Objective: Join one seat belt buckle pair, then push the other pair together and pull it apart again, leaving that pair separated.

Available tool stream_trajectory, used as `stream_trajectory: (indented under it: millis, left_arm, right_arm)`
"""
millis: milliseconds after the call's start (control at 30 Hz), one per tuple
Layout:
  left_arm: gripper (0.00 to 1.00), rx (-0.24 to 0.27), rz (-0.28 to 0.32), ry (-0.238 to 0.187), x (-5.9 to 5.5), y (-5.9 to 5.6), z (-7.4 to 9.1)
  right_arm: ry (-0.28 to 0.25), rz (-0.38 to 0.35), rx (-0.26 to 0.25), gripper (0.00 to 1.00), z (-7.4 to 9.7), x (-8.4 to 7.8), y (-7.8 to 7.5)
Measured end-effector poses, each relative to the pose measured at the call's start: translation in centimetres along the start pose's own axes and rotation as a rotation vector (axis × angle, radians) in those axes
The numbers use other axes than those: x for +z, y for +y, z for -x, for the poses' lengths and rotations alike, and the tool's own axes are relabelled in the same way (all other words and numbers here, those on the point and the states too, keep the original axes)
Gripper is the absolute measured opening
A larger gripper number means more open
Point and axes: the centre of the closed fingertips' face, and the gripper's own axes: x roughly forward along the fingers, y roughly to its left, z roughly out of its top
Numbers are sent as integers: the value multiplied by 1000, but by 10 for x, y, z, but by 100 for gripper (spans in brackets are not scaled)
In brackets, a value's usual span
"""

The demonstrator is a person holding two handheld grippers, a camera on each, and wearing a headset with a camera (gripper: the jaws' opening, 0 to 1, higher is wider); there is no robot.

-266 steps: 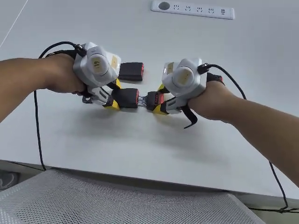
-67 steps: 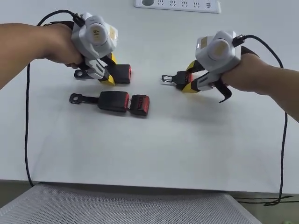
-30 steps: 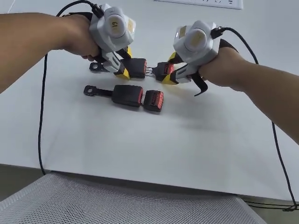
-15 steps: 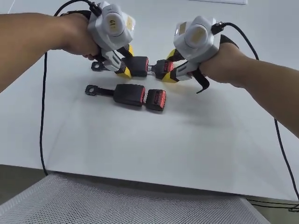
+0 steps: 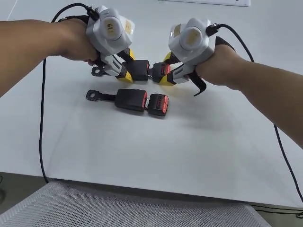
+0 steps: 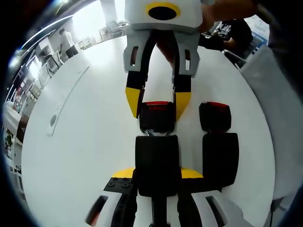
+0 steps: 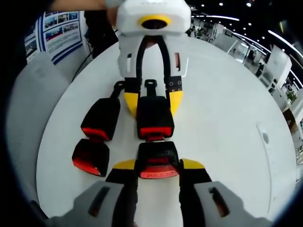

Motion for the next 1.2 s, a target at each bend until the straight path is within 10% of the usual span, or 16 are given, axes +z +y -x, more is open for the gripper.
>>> stream_trajectory:
  millis: [1200]
  left_arm:
    - [33,-4,18,11,0,1,-1]
  right_arm:
    - [15,14,-20,33,9,-3,3]
